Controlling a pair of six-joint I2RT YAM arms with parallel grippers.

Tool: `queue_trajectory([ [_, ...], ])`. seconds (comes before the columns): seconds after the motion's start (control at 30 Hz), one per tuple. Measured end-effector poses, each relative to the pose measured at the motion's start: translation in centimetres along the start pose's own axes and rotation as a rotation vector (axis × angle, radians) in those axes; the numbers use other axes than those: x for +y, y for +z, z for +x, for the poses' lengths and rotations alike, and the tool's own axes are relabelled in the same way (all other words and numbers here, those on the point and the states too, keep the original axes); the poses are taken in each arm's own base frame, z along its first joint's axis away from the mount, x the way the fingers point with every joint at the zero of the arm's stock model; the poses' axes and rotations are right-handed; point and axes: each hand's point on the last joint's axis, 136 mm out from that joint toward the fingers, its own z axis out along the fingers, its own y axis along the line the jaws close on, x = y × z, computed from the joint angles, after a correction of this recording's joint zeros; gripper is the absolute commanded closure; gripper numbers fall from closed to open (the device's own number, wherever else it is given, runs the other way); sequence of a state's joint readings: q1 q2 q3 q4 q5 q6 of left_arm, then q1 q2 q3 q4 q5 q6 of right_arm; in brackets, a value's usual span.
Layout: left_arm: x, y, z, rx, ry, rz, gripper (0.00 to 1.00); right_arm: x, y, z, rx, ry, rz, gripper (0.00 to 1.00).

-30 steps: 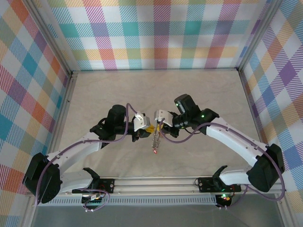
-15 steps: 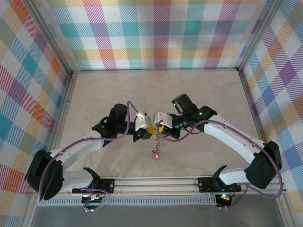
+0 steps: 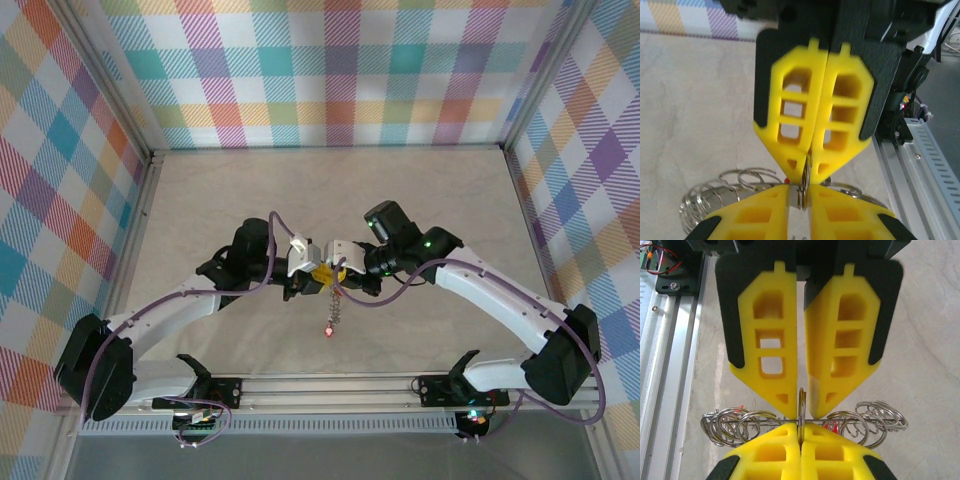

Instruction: Put the keys on the keyring

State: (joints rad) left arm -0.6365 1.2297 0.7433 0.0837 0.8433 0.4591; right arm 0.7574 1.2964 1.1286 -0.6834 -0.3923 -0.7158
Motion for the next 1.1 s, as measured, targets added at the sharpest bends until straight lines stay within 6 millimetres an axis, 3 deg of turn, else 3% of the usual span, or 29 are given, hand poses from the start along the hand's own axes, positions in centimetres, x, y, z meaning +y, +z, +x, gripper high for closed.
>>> queue_trajectory([
  [0.27,-0.3,-0.5,-1.3,-0.032,0.039,-0.019,0.86,0.2,-0.1,0.1,0.004,-0.005,0.006,1.0],
  [0.6,-0.9,-0.3,-0.6,-0.005,0.063,0.001,0.88,0.3,-0.2,0.0,0.002,0.002,0.008,1.0],
  [0.7,-1.0,-0.3,-0.5,0.004,0.072,0.007,0.99,0.5,-0.1,-0.1,-0.001,0.007,0.002,1.0],
  [0.77,-1.1,-0.3,-0.5,0.01,0.077,0.011,1.0,0.5,-0.1,-0.1,-0.002,0.009,-0.001,1.0],
  [0.9,-1.2,-0.2,-0.6,0.012,0.079,0.021,1.0,0.7,-0.2,-0.1,-0.007,0.011,-0.001,0.87],
  [1.1,-1.6,-0.2,-0.7,0.004,0.05,0.046,1.0,1.4,-1.2,-0.2,-0.066,0.001,0.029,0.75],
])
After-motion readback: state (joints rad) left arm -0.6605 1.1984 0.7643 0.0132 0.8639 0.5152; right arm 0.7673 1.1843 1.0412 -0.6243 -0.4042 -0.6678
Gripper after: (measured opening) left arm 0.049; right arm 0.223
